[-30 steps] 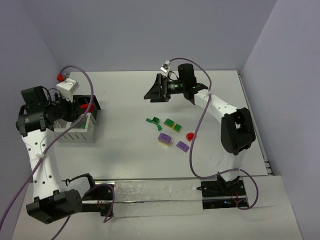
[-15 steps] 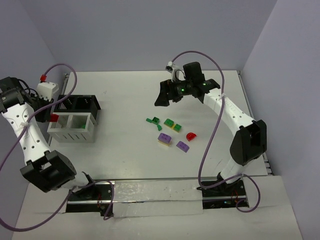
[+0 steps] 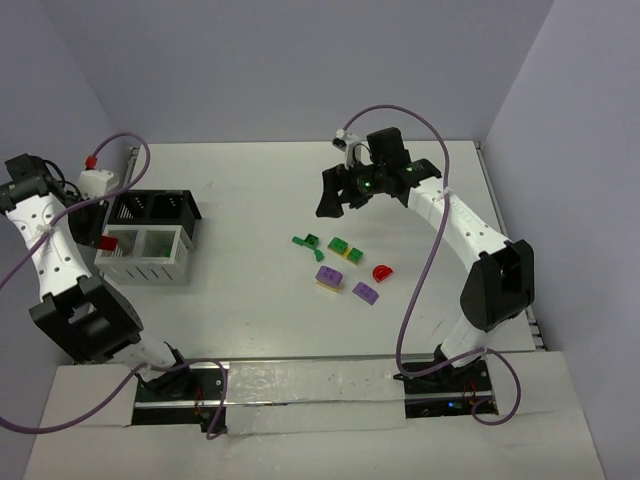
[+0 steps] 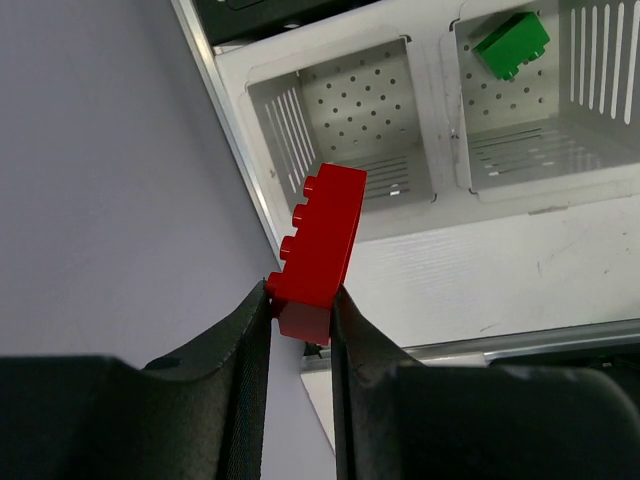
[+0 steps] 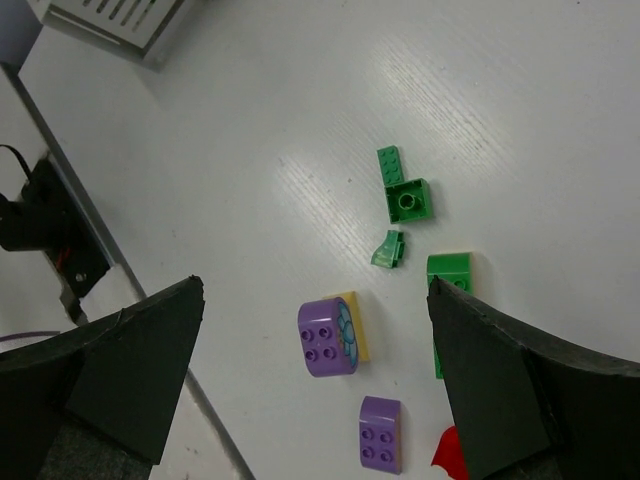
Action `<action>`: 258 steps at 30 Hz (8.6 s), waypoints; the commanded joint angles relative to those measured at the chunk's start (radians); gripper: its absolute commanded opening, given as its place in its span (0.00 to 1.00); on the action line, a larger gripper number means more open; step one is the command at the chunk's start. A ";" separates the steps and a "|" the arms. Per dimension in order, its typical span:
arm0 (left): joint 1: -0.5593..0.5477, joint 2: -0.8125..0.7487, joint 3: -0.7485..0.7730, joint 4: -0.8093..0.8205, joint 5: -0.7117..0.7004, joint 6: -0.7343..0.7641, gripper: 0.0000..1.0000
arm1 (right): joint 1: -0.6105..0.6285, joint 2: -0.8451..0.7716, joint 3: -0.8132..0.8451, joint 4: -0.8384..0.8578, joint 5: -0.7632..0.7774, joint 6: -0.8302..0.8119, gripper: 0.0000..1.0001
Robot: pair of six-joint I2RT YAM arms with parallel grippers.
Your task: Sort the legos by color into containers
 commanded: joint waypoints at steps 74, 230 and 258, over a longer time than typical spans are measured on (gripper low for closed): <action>-0.689 -0.180 -0.158 0.414 0.226 -0.423 0.69 | -0.094 0.054 -0.442 -0.116 0.400 -0.149 0.95; -0.201 -0.237 -0.409 0.578 -0.372 -0.784 0.07 | 0.029 0.037 0.146 -0.308 0.232 -0.239 1.00; -0.200 -0.191 -0.380 0.620 -0.330 -0.755 0.60 | 0.028 0.033 0.129 -0.307 0.244 -0.255 1.00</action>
